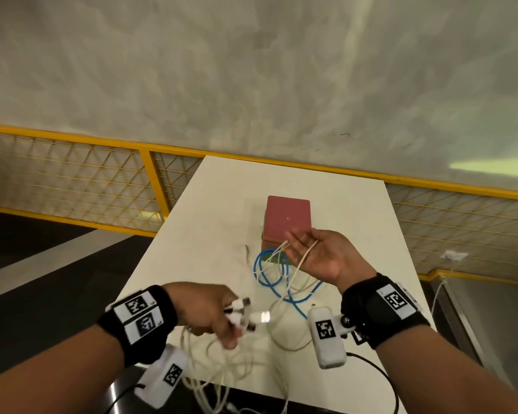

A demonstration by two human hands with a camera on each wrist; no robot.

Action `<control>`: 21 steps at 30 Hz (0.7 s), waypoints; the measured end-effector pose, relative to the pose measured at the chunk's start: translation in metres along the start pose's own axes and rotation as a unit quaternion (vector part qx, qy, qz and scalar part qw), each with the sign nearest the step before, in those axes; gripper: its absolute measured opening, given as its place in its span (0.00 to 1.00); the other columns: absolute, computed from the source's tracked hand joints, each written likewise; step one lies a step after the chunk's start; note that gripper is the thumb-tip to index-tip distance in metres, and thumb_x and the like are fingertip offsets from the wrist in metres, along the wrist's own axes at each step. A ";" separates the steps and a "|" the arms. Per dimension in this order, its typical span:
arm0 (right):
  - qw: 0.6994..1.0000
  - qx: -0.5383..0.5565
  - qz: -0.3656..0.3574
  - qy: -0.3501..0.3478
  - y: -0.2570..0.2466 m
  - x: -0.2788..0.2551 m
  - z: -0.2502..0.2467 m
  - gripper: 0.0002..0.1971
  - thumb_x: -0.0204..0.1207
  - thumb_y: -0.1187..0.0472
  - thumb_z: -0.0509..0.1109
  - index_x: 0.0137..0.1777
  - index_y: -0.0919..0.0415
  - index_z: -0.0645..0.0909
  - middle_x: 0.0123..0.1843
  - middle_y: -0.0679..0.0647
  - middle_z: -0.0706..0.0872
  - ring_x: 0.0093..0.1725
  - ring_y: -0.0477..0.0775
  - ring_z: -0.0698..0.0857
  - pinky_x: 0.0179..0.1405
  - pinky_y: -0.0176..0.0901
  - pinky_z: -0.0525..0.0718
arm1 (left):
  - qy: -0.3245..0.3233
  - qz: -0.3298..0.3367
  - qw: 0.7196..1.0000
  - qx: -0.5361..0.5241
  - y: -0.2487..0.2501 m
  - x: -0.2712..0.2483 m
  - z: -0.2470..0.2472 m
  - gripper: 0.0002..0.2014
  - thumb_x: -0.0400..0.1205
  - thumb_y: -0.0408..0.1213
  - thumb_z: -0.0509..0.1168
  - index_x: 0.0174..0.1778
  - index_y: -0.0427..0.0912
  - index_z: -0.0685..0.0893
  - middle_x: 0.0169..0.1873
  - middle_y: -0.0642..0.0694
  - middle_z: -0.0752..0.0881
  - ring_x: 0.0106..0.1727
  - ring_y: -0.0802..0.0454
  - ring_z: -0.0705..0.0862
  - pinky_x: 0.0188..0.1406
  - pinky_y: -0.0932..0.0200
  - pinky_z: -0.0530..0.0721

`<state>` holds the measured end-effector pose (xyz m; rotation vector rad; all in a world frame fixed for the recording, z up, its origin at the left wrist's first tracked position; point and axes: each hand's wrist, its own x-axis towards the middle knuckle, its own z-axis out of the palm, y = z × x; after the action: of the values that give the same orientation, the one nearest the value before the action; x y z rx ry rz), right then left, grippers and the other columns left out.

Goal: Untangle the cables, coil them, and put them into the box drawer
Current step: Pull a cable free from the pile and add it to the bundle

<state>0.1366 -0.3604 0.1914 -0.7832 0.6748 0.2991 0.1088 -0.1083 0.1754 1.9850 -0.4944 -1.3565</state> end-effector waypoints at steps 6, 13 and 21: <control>0.998 -0.007 -0.029 -0.047 0.011 -0.004 0.000 0.12 0.87 0.59 0.55 0.48 0.58 0.78 0.52 0.60 0.89 0.57 0.61 0.86 0.57 0.64 0.78 | 0.266 0.093 0.941 -0.188 0.020 0.004 -0.013 0.09 0.79 0.37 0.74 0.49 0.36 0.85 0.25 0.49 0.78 0.20 0.57 0.64 0.19 0.64 0.59; 0.990 -0.051 0.007 -0.131 0.038 -0.021 0.026 0.19 0.85 0.49 0.55 0.57 0.60 0.83 0.56 0.61 0.87 0.56 0.62 0.84 0.70 0.63 0.73 | 0.348 0.219 0.859 -0.304 0.084 0.034 0.016 0.08 0.80 0.21 0.69 0.42 0.38 0.84 0.19 0.57 0.82 0.16 0.67 0.76 0.13 0.73 0.70; 0.998 -0.049 -0.010 -0.036 0.006 -0.013 -0.012 0.12 0.85 0.61 0.57 0.42 0.58 0.79 0.36 0.57 0.91 0.51 0.59 0.89 0.50 0.57 0.83 | 0.160 0.094 0.967 -0.172 0.038 0.025 0.013 0.11 0.72 0.24 0.75 0.35 0.45 0.83 0.23 0.52 0.78 0.21 0.56 0.63 0.21 0.62 0.56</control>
<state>0.1184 -0.3649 0.1906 -0.8682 0.5873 0.3424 0.1089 -0.1551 0.1830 1.7717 -0.2652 -0.9110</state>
